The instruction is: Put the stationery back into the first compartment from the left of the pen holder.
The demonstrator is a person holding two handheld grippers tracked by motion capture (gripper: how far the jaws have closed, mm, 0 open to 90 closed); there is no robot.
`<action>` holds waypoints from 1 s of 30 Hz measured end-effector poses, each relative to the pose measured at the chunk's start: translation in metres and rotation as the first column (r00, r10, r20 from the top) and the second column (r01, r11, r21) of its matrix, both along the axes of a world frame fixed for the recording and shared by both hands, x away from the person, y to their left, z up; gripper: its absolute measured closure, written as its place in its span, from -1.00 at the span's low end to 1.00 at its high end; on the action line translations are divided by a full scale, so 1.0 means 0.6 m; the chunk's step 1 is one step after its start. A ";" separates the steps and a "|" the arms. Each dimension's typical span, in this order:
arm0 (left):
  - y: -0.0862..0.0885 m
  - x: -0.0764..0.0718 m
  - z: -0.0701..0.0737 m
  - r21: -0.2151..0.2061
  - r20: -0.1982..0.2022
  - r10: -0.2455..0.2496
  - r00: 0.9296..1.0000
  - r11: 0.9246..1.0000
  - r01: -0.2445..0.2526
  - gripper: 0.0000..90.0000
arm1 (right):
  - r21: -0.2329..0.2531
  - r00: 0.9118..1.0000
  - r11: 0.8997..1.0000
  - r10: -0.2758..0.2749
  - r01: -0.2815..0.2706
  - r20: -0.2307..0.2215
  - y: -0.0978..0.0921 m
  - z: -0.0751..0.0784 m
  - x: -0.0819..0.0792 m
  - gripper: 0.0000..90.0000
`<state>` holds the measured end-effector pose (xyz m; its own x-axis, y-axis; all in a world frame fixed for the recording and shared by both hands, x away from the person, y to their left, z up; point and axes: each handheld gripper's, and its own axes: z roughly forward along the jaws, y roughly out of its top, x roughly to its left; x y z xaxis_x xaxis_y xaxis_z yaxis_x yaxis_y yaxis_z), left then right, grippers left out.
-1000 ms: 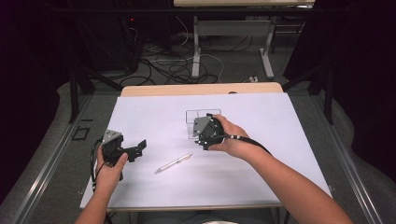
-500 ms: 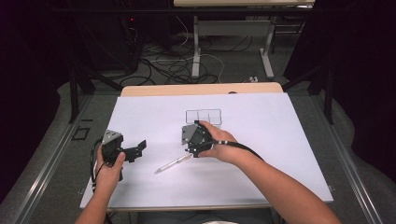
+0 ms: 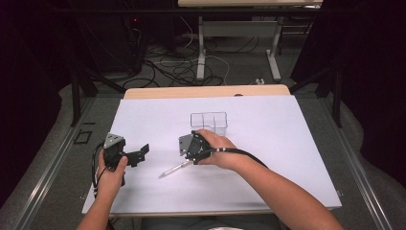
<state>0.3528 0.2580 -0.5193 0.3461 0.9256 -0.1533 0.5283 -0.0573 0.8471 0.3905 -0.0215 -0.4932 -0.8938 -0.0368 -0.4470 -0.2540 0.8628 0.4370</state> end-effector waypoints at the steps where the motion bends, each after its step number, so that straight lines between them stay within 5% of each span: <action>1: 0.000 0.000 0.000 -0.001 0.001 0.000 1.000 1.000 0.000 -0.99 | -0.004 1.000 1.000 0.017 -0.017 0.007 0.004 -0.002 0.000 -0.06; 8: 0.002 -0.001 0.001 -0.002 0.001 0.005 1.000 1.000 -0.005 -0.99 | -0.047 0.998 0.998 0.051 -0.050 0.030 0.027 -0.011 -0.007 0.04; 17: 0.004 -0.001 0.001 -0.003 0.002 0.005 1.000 1.000 -0.005 -0.99 | -0.102 0.994 0.989 0.107 -0.110 -0.035 0.058 -0.039 -0.010 0.30; 30: 0.005 -0.002 0.001 -0.003 -0.005 0.010 1.000 1.000 -0.010 -0.99 | -0.116 0.979 0.973 0.189 -0.198 -0.078 0.083 -0.051 -0.026 0.39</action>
<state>0.3519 0.2608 -0.5188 0.3361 0.9286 -0.1575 0.5328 -0.0495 0.8448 0.3747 0.0285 -0.5238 -0.8917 -0.2627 -0.3685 -0.3955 0.8482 0.3523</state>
